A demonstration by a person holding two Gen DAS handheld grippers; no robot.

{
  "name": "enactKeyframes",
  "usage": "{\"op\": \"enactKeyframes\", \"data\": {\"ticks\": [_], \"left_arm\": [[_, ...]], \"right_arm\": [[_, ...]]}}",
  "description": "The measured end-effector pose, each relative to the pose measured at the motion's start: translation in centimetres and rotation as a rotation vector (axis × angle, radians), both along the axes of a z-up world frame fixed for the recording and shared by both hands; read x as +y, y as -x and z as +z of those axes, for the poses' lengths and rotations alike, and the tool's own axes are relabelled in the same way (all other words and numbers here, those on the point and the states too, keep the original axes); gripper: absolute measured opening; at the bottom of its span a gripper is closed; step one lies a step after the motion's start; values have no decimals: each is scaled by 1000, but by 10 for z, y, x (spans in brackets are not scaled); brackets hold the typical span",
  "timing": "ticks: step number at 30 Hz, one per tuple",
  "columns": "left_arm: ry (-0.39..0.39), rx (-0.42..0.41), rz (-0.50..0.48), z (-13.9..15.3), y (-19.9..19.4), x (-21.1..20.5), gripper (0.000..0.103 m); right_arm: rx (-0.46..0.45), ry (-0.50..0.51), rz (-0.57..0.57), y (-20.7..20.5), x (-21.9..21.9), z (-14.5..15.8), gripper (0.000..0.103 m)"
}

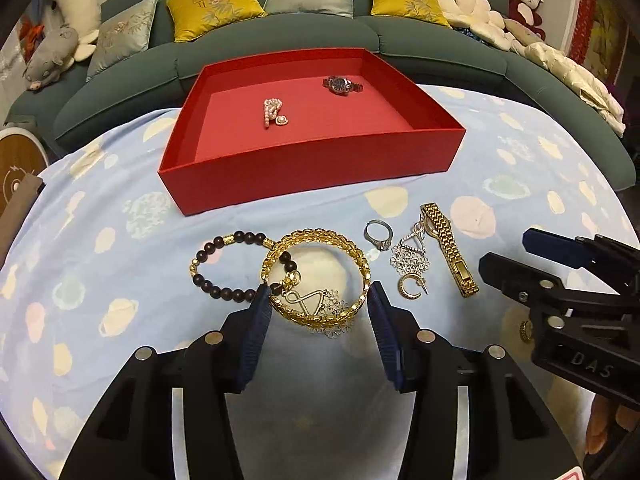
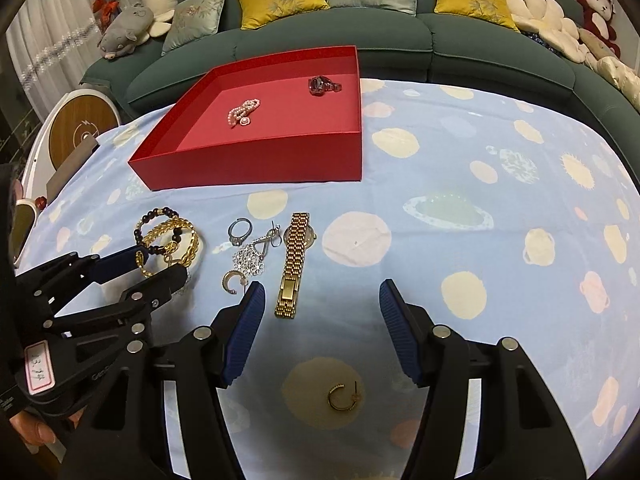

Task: Organize jewelry
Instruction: 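Grasp the gold bangle with the left tool while the right tool grasps the gold watch, then lower the gold bangle into the red box while the right tool drops the gold watch in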

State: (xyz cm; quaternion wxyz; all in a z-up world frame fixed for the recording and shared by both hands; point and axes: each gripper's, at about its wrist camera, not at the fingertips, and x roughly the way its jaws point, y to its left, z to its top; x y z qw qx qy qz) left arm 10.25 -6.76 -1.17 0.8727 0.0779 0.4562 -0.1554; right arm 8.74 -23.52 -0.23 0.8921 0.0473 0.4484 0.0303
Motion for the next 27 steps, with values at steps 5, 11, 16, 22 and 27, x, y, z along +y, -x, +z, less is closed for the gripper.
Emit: {"op": "enactKeyframes", "data": {"ticks": [5,11,16,22,27], "left_arm": [[9,-3,14,5,-2,8,47],[12,-1,30,6,-5,25,47],[24,-1,60,8,-11,41,47],[33,0,78,10,-14,54,47],[48,-8,90,18,-17,61,47]], "right_arm": [[0,8,5,-15,9,-6,52],[25,32,5,-34,16,-22,41],[15,40,-4,-42,18,-24,33],[5,75,-6,-43,23,-24,22],[-15,58,-8,-39,23,-15,22]]}}
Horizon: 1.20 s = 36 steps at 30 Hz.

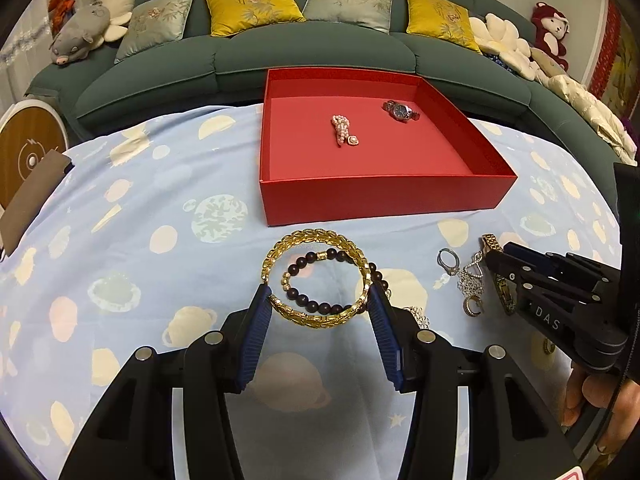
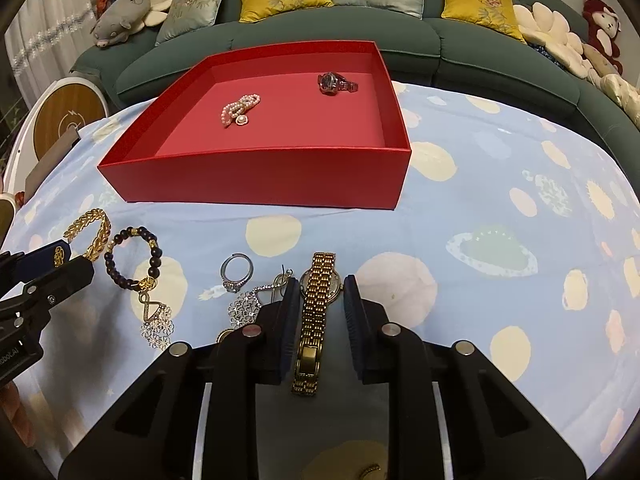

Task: Organize jewelry
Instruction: 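Lower the gold bangle into the red box while the right tool drops the gold watch in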

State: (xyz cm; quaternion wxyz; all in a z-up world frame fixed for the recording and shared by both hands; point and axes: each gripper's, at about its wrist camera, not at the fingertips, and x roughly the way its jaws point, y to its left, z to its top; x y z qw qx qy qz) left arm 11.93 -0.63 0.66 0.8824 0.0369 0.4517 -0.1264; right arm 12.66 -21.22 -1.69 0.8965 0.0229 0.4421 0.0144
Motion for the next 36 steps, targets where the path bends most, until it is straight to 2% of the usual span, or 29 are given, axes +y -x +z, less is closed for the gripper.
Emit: {"op": "enactKeyframes", "data": {"ticks": [2,3,4,5,9,18,25,29,36], "left_arm": [[10,-8,8,5,-1,3,47],[16,-13,13,8,-1,6,47],[20,-18,17,11,-2,8,47],[24,-23,22,13,-2,10,47],[41,-38,42,23,-4,15,47],[54,-66,60,37,-7,22,47],[65,-67,57,44,-11,21,47],[65,-73,30,55,-22,10,47],[24,-114,4,68,-67,-26,47]], "right_arm": [[-27,-11,4,4,1,11,22],[-44,-16,6,5,1,17,19],[-57,-25,14,7,1,23,12],[-73,-26,13,9,1,29,11],[-108,-46,15,14,-2,46,11],[-129,-60,11,19,-7,54,11],[-186,-87,2,22,-17,80,11],[-216,-90,11,13,-13,98,11],[-248,-75,8,-34,-6,117,11]]}}
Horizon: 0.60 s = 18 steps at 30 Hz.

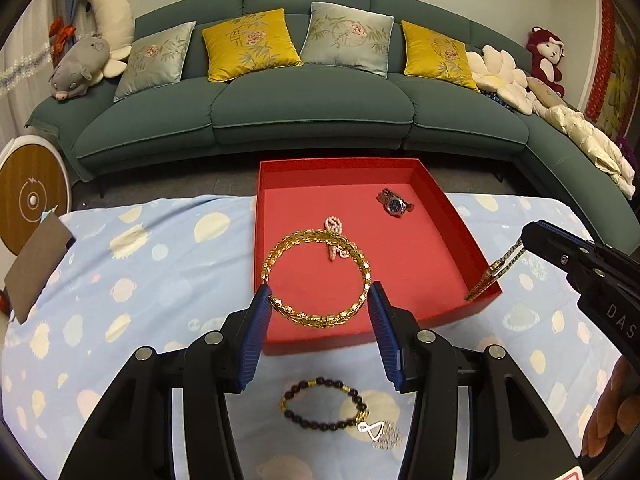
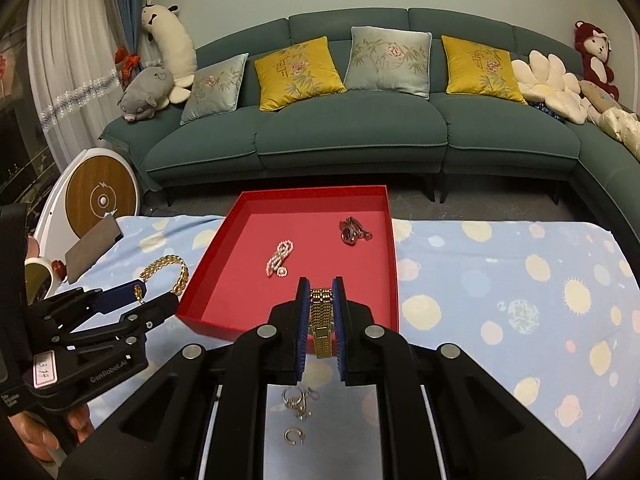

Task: Organize jewelry
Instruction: 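Lower the gold bangle into the red box while the right tool drops the gold watch in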

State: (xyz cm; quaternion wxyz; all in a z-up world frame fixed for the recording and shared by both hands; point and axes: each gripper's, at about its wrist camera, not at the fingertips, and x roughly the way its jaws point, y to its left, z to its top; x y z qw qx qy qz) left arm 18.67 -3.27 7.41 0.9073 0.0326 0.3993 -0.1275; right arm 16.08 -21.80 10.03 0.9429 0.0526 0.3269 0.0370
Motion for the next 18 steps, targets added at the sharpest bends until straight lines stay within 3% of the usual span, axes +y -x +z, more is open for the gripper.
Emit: {"op": "enactKeyframes", "data": {"ticks": [6,13,15,16,17,18], "left_arm": [[42,66,37,-18,-54,-12,47],[-30,92,75,-50,-83,-22,48],[-33,94,93,-54,-85,-21,55],[-29,96,108,-55,-85,-19,67],[-23,91,124,-54,-84,-16,71],[-5,85,129,-51,-81,-11,71]], "right_arm": [[24,-7,-32,-42,-4,-14,11],[91,-38,-49,-77,-10,-46,11],[114,-42,-40,-80,-11,-54,11],[112,-38,-50,-79,-12,-54,11],[105,-30,-58,-76,-13,-51,15],[95,-24,-66,-73,-14,-47,30]]}}
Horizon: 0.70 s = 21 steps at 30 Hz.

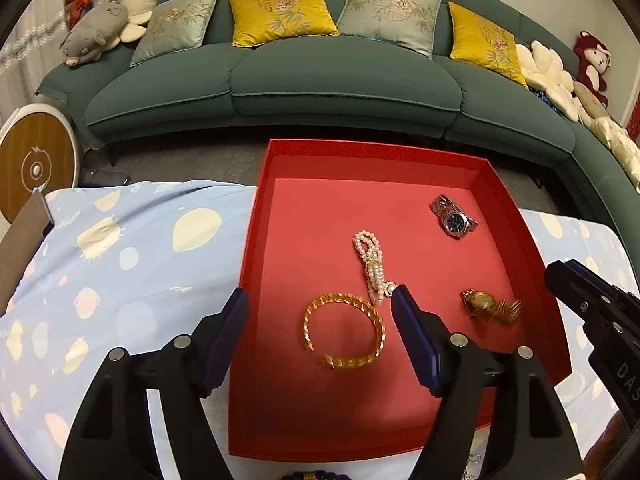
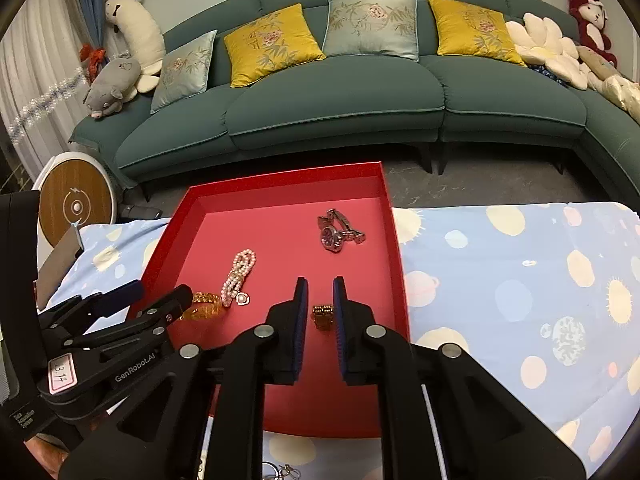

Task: Organize jewelry
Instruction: 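Lower the gold bangle into the red box while the right tool drops the gold watch in, then grasp the dark beaded bracelet with the left tool while the right tool grasps a silver ring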

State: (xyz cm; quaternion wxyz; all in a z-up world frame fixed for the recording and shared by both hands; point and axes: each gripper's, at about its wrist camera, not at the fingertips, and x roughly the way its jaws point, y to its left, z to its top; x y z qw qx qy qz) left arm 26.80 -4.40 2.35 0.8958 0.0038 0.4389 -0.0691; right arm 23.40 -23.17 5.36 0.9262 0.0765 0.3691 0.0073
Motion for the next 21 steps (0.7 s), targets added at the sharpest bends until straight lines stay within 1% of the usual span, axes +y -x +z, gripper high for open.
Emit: {"op": "enactKeyframes", "data": {"ticks": [1,2,3,6,8,12,15,17,21], "left_arm": [[15,-2,4,4,3,5,71],[28,-4,5,8,7,10,71],[38,-6,4,13,12,16,71],[59,-15,4,26,34,35,71],[54,-12,4,31,53,48,71],[40,16,4,32,90,70,71],[43,46,11,23,112,80,71],[47,69,12,15,126,83,71],[55,93,9,0,148,85,71]], "right_arm": [[-25,6,-11,6,-1,7,40],[-25,6,-11,6,-1,7,51],[-52,11,-21,13,-4,14,53],[-102,35,-14,40,-9,37,53],[-121,50,-18,61,-13,48,54],[-123,3,-37,101,-29,60,54],[-110,-32,-72,132,-44,58,54],[-97,-32,-92,149,-49,53,54],[-74,-38,-93,176,-51,39,54]]}}
